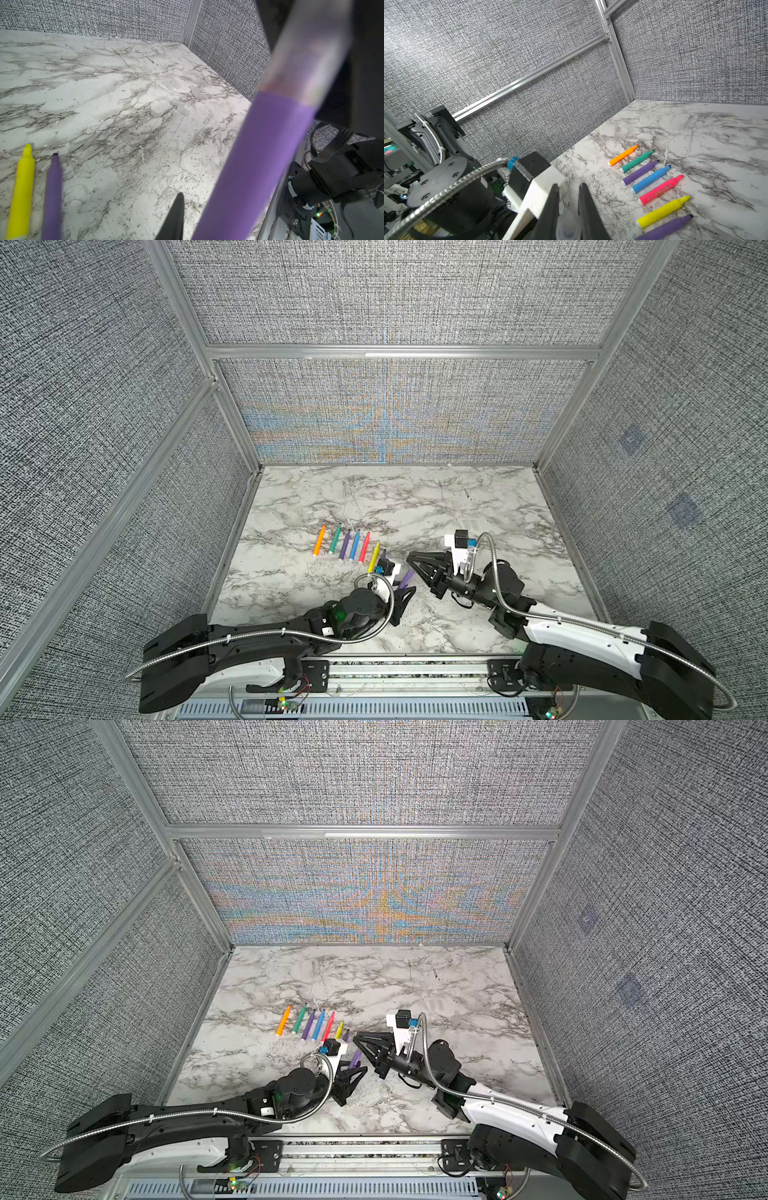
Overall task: Remove pen caps from pens
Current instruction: Open the pen cap on the pen.
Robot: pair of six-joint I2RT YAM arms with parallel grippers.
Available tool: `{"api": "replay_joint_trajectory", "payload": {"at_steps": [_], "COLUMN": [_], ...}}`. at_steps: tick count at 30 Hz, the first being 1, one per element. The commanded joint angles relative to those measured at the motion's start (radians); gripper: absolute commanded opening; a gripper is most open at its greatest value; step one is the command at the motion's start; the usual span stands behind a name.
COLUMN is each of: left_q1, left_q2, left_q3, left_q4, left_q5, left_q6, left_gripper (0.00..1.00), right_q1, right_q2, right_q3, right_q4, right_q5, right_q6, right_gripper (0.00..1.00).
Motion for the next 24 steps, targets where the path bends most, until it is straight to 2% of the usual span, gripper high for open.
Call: {"api": "replay_joint_trajectory", "payload": {"at_steps": [1, 3, 8, 18, 24], "left_q1": [0.003, 0.003, 0.003, 0.002, 0.003], "left_q2": [0.005, 0.018, 0.063, 0.109, 0.193], "left_q3": [0.017, 0.023, 0.035, -0.031, -0.023], "left_q4": [-0.002, -0.002, -0.017, 0.059, 0.082], "left_q5": [-0.016, -0.014, -0.014, -0.029, 0.000], "left_q6": [-0.009, -0.008, -0.024, -0.078, -0.089], "left_gripper": [0.11, 0.00, 0.00, 0.00, 0.00], "right_q1": [0.005, 0.006, 0.006, 0.004, 0.003], "right_q2": [0.017, 0.029, 0.013, -0.121, -0.158], "right_q3": [0.012, 0.017, 0.054, 0.220, 0.308], "right_q4": [-0.004, -0.004, -0.064, -0.275, -0.330], "right_q5": [-0.018, -0.013, 0.022, 0.088, 0.099], "right_q6": [-0.022, -0.025, -0.063, -0.174, -0.204], "right_gripper": [0.00, 0.00, 0.00, 0.00, 0.00]}}
